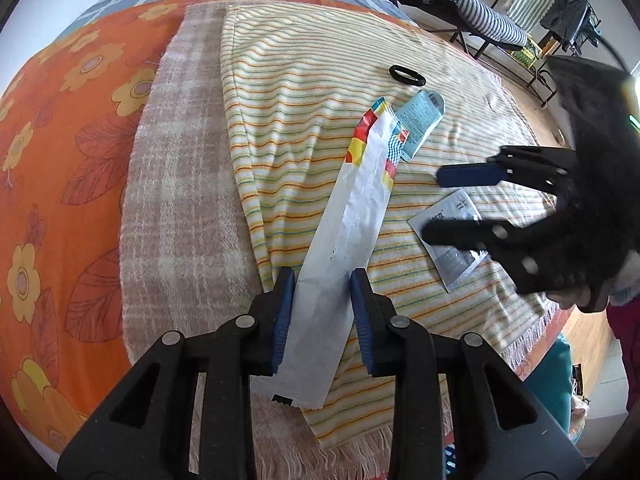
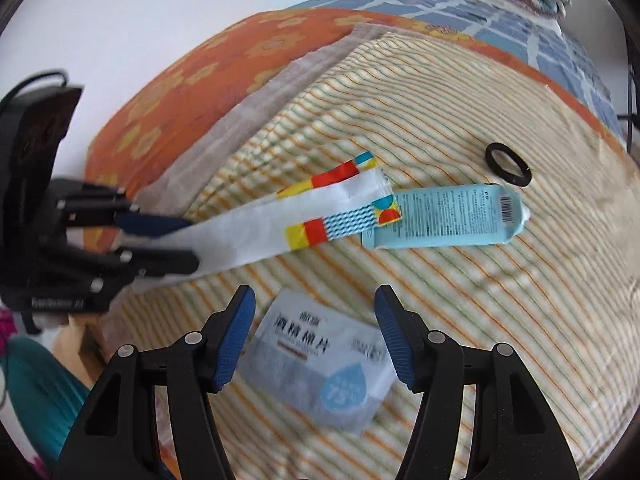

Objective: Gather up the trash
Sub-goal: 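Grasp the white paper strip with the left tool while the right tool grasps the wipes packet, then carry strip and wipes packet over the wastebasket and open both tools to drop them, then move both tools back over the towel toward the blue tube and hair tie, then grasp the light-blue tube with the left tool while the right tool grasps the black hair tie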

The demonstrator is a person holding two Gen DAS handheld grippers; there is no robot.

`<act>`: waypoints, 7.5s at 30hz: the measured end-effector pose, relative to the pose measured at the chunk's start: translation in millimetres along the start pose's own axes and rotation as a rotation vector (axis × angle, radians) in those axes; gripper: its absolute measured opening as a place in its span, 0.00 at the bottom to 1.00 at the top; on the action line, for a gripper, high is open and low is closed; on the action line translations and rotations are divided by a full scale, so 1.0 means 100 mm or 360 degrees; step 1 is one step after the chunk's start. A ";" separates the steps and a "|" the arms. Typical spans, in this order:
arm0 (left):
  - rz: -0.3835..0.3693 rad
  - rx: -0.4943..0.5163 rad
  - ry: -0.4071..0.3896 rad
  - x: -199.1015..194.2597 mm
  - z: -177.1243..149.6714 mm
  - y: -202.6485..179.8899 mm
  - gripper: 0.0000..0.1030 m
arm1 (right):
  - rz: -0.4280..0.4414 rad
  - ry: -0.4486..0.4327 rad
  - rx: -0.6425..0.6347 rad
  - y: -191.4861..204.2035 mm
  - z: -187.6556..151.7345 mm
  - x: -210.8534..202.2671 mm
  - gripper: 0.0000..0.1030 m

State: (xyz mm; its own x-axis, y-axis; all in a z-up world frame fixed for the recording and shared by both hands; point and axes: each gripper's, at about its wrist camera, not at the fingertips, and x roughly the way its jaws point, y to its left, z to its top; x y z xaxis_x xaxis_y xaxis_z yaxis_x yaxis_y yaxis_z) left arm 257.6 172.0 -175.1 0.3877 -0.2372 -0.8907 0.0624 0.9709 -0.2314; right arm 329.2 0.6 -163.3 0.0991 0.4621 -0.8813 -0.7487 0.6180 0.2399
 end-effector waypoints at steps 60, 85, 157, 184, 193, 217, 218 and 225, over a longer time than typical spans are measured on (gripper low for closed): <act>-0.0068 0.0139 -0.0218 -0.86 -0.89 -1.12 0.20 | -0.0286 -0.0212 0.0094 0.75 -1.54 -1.30 0.59; -0.0160 0.0087 -0.0197 -0.79 -2.05 -1.53 0.20 | -0.0245 -0.0062 0.0067 1.43 -2.69 -1.24 0.59; -0.0112 0.0377 -0.0177 -0.34 -0.52 -1.41 0.58 | -0.0285 -0.0300 0.0437 0.34 -1.85 -1.41 0.64; 0.0105 0.0537 -0.0166 0.75 1.05 -1.19 0.58 | -0.0084 -0.0481 0.0808 -1.22 -0.03 -0.92 0.64; 0.0086 0.0533 -0.0198 0.87 1.10 -1.08 0.42 | -0.0009 -0.0399 0.0905 -1.42 0.36 -0.41 0.37; -0.0001 0.0414 -0.0238 0.47 0.78 -0.84 0.35 | -0.0159 -0.0351 0.0840 -1.33 0.54 -0.11 0.02; 0.0003 0.0417 -0.0245 0.43 0.77 -0.85 0.35 | -0.0156 -0.0360 0.0836 -1.31 0.53 -0.15 0.02; 0.0025 0.0393 -0.0272 0.29 0.70 -0.84 0.35 | -0.0136 -0.0371 0.0719 -1.16 0.53 -0.26 0.04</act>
State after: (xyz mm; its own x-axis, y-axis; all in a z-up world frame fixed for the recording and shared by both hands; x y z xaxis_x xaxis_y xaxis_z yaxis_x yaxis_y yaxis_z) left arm 327.5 86.0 -154.1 0.5384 -0.2335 -0.8097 0.2689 0.9582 -0.0976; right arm 448.0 -49.5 -146.7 0.3297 0.4959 -0.8034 -0.3788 0.8489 0.3685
